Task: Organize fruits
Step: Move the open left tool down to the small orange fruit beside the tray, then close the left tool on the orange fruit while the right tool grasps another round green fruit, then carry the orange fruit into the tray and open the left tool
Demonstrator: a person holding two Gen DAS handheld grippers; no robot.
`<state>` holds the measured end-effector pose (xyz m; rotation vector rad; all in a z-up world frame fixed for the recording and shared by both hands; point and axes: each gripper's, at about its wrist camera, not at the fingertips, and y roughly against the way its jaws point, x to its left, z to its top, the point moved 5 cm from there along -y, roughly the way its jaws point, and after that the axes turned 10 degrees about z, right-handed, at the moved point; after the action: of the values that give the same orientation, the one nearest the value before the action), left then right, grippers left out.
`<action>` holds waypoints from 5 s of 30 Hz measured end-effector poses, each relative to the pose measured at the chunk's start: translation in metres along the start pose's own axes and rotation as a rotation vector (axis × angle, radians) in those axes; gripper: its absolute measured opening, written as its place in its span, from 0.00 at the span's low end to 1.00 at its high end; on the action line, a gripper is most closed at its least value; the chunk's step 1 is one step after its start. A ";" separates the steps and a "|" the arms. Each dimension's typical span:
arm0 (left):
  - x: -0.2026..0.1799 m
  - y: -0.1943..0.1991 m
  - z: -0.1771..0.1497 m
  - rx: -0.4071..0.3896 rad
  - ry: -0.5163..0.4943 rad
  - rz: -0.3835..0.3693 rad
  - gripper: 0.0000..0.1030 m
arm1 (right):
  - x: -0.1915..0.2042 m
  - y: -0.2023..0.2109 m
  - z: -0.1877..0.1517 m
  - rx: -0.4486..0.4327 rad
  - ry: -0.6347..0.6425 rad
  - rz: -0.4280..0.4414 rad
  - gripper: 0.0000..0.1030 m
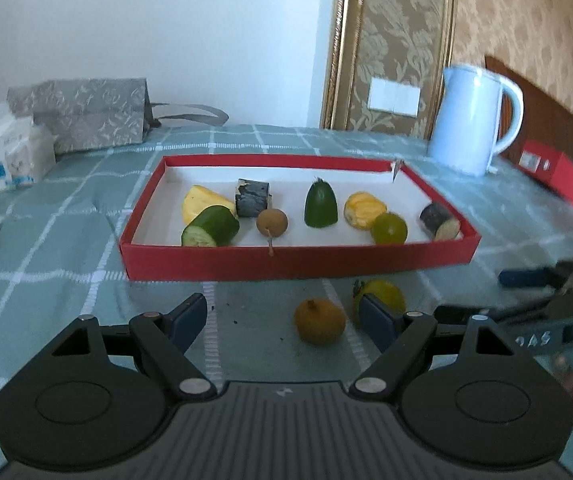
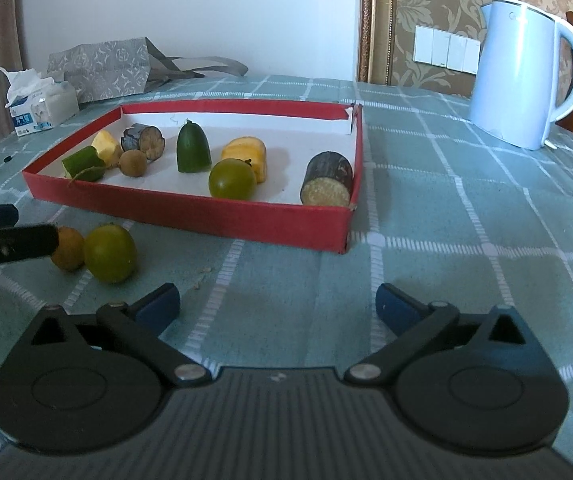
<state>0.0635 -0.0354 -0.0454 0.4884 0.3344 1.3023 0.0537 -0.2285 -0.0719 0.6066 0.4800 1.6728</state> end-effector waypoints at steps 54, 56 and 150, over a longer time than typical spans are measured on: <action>0.054 -0.014 -0.005 0.063 0.106 0.108 0.28 | 0.040 0.023 0.009 -0.174 0.112 0.120 1.00; 0.054 -0.013 -0.006 0.061 0.103 0.109 0.29 | 0.049 0.017 0.010 -0.153 0.120 0.129 1.00; -0.010 -0.061 0.064 -0.054 0.051 0.012 0.73 | 0.039 -0.008 0.009 -0.056 0.048 0.044 0.31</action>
<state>0.1442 -0.0666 -0.0227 0.4125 0.3382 1.3336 0.0605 -0.1892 -0.0651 0.5404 0.4555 1.7403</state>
